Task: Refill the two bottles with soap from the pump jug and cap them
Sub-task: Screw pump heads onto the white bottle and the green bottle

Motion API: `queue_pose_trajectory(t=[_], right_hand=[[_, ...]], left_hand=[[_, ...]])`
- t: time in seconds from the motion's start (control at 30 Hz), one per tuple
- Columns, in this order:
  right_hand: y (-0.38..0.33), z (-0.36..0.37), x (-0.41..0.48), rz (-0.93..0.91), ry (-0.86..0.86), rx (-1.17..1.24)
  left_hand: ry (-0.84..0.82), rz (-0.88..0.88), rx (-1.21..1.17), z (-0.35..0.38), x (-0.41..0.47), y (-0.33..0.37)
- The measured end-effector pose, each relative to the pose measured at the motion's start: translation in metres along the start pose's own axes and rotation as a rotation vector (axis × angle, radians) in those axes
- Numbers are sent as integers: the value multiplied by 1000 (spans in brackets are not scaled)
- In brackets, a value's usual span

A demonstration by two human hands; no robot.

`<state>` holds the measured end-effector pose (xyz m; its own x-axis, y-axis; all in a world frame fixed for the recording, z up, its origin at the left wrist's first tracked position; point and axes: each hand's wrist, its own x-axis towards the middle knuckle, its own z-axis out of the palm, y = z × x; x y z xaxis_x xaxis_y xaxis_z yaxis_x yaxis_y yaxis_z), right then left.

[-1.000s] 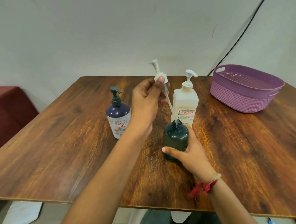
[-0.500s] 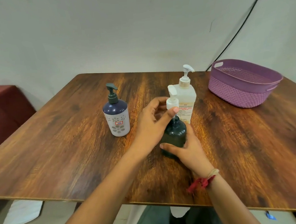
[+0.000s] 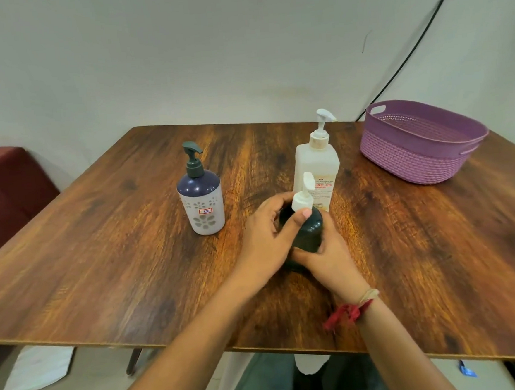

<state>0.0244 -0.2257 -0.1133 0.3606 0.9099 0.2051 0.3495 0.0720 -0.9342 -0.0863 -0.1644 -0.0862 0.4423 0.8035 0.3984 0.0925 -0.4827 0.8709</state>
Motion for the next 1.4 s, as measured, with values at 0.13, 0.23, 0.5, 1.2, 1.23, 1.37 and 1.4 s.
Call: queue_pose_trajectory(t=[0.13, 0.23, 0.5, 1.2, 1.23, 1.37, 1.4], right_hand=[[2, 0, 0, -15, 10, 15], [2, 1, 0, -26, 14, 6], [6, 0, 2, -10, -6, 16], [4, -2, 3, -33, -8, 13], [4, -2, 3, -38, -9, 7], [7, 0, 1, -40, -5, 17], [6, 0, 0, -39, -3, 26]], left_hand=[[-15, 6, -33, -1, -2, 5], [123, 31, -20, -3, 3, 14], [216, 98, 144, 0, 9, 18], [87, 46, -69, -2, 11, 15], [122, 53, -57, -1, 10, 17], [279, 80, -25, 6, 5, 26], [314, 90, -29, 6, 6, 29]])
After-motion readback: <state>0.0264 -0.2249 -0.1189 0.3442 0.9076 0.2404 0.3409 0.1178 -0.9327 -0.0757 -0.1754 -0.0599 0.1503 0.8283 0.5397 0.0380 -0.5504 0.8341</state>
